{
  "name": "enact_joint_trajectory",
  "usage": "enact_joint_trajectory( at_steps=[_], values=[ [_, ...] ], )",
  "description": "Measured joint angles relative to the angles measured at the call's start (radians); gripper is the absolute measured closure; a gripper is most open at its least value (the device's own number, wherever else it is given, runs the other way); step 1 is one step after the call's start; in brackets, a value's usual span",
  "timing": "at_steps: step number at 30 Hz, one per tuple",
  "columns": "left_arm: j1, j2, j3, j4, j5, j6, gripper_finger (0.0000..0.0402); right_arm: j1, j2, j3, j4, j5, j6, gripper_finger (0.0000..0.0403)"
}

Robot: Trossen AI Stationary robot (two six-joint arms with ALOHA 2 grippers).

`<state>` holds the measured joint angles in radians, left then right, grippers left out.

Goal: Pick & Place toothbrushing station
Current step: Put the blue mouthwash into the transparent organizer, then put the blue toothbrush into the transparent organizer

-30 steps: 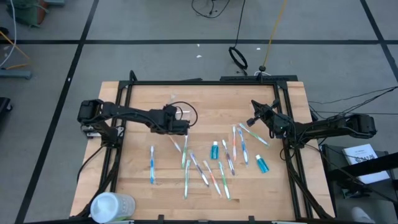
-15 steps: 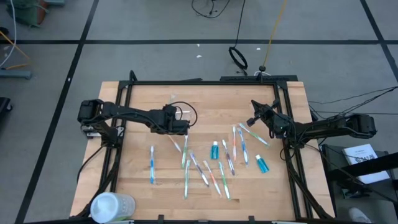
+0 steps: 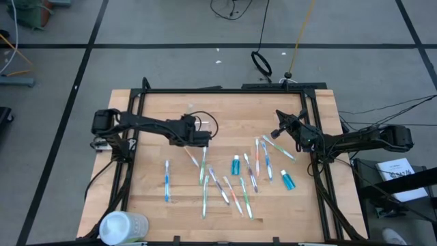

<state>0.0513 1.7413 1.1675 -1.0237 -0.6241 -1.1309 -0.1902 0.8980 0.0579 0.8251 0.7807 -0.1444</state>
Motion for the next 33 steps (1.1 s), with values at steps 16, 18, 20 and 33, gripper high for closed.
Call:
enact_joint_trajectory(
  at_steps=[16, 18, 20, 33],
  values=[
    [0.039, -0.009, 0.000, 0.042, -0.030, 0.003, 0.0399, 0.000, 0.000, 0.000, 0.000, 0.000, 0.002, 0.0402],
    [0.057, -0.009, 0.000, 0.048, -0.031, 0.016, 0.0400, 0.000, 0.000, 0.000, 0.000, 0.000, 0.002, 0.0401],
    [0.074, -0.009, 0.000, 0.069, -0.031, 0.040, 0.0398, 0.000, 0.000, 0.000, 0.000, 0.000, 0.002, 0.0402],
    [0.083, -0.009, 0.000, 0.148, -0.005, 0.111, 0.0395, 0.000, 0.000, 0.000, 0.000, 0.000, -0.001, 0.0402]
  ],
)
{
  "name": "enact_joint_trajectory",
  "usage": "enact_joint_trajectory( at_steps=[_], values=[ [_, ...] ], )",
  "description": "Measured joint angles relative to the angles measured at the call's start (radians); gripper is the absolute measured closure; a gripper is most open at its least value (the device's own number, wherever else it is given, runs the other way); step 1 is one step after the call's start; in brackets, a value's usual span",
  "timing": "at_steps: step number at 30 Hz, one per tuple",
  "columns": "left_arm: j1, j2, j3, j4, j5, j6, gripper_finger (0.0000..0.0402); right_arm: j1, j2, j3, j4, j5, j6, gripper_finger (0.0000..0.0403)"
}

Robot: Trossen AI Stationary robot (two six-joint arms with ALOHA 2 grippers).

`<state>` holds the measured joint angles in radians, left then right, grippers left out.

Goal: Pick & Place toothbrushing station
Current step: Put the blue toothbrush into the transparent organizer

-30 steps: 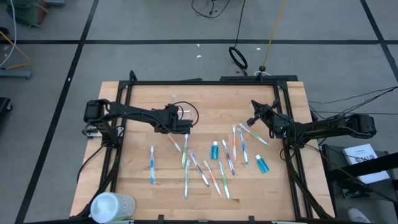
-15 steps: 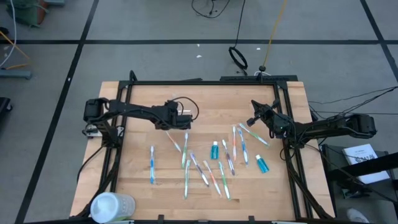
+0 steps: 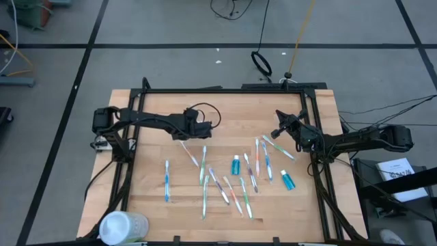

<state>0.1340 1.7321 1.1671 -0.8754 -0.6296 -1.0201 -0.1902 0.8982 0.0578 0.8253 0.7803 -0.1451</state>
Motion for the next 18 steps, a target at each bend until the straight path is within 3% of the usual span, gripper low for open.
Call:
enact_joint_trajectory(
  at_steps=[6, 12, 18],
  values=[
    [-0.004, -0.018, 0.000, -0.010, 0.002, 0.029, 0.0395, 0.000, 0.000, 0.000, 0.000, 0.000, -0.001, 0.0402],
    [-0.047, -0.117, 0.000, -0.030, -0.001, 0.060, 0.0394, 0.000, 0.000, 0.000, 0.008, -0.001, -0.011, 0.0402],
    [-0.086, -0.244, 0.000, -0.047, -0.043, 0.187, 0.0394, 0.000, 0.000, 0.000, 0.060, -0.178, -0.103, 0.0396]
  ],
)
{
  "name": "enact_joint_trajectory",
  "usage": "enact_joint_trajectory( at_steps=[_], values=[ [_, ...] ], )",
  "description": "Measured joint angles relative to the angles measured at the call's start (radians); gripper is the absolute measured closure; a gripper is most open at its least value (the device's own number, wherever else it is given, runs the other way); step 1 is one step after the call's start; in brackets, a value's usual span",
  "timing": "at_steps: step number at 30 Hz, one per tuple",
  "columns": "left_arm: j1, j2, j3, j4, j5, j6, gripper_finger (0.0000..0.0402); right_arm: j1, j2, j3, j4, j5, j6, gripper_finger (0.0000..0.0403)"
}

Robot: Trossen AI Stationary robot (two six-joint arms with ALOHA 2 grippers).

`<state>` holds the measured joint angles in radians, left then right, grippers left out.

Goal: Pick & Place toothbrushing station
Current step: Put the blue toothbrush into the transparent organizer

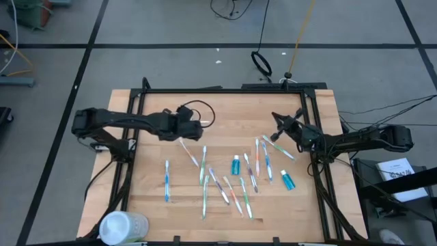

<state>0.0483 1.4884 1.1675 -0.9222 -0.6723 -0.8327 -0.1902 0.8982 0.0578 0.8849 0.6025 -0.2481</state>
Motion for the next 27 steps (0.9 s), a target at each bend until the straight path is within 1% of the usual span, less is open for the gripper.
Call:
enact_joint_trajectory(
  at_steps=[4, 8, 11, 15, 18, 22, 25, 27],
  values=[
    [-0.021, -0.068, 0.001, -0.003, -0.010, 0.049, 0.0394, 0.000, 0.000, 0.000, 0.084, -0.098, 0.000, 0.0380],
    [-0.042, -0.114, 0.001, -0.004, -0.009, 0.118, 0.0394, 0.000, 0.000, 0.000, 0.091, -0.203, 0.006, 0.0349],
    [-0.053, -0.145, 0.001, -0.004, -0.018, 0.184, 0.0394, 0.000, 0.000, 0.001, 0.091, -0.254, 0.030, 0.0322],
    [-0.067, -0.189, 0.001, -0.005, -0.093, 0.235, 0.0394, 0.002, 0.000, 0.025, 0.064, -0.348, 0.082, 0.0293],
    [-0.072, -0.221, 0.001, -0.005, -0.159, 0.262, 0.0394, 0.032, 0.001, 0.085, -0.004, -0.369, 0.084, 0.0285],
    [-0.064, -0.233, 0.001, -0.005, -0.193, 0.287, 0.0394, 0.085, 0.024, 0.189, -0.154, -0.336, 0.090, 0.0291],
    [-0.051, -0.233, 0.001, -0.004, -0.188, 0.308, 0.0394, 0.134, 0.076, 0.310, -0.326, -0.324, 0.091, 0.0300],
    [-0.042, -0.226, 0.001, 0.002, -0.186, 0.326, 0.0394, 0.168, 0.133, 0.404, -0.511, -0.275, 0.118, 0.0305]
  ],
)
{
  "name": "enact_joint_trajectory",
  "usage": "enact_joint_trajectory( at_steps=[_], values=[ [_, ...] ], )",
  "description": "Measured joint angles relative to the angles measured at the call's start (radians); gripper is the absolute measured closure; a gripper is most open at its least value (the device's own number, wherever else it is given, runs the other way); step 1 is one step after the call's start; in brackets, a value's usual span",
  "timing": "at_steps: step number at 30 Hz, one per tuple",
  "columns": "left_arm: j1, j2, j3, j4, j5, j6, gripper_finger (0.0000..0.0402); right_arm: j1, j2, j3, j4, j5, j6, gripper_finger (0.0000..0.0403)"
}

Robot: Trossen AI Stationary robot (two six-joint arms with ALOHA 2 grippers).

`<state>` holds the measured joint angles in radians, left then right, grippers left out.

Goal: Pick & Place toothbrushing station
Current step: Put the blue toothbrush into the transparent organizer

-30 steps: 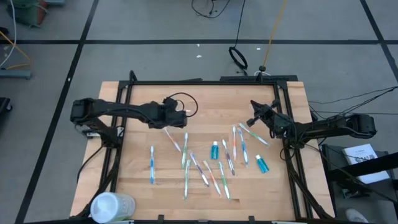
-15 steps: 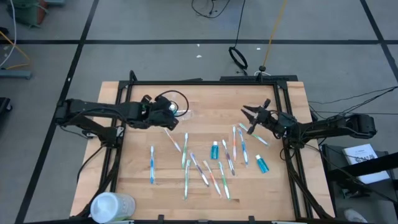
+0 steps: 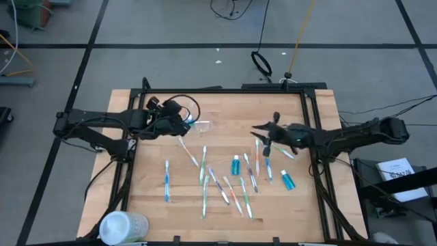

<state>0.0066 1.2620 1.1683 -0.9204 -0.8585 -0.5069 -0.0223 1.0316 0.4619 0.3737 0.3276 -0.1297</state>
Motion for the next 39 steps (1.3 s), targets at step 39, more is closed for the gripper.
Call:
enact_joint_trajectory(
  at_steps=[39],
  values=[
    [0.172, 0.006, 0.000, 0.007, -0.016, 0.078, 0.0394, 0.090, 0.256, -0.013, -0.521, -0.106, 0.955, 0.0323]
  ],
)
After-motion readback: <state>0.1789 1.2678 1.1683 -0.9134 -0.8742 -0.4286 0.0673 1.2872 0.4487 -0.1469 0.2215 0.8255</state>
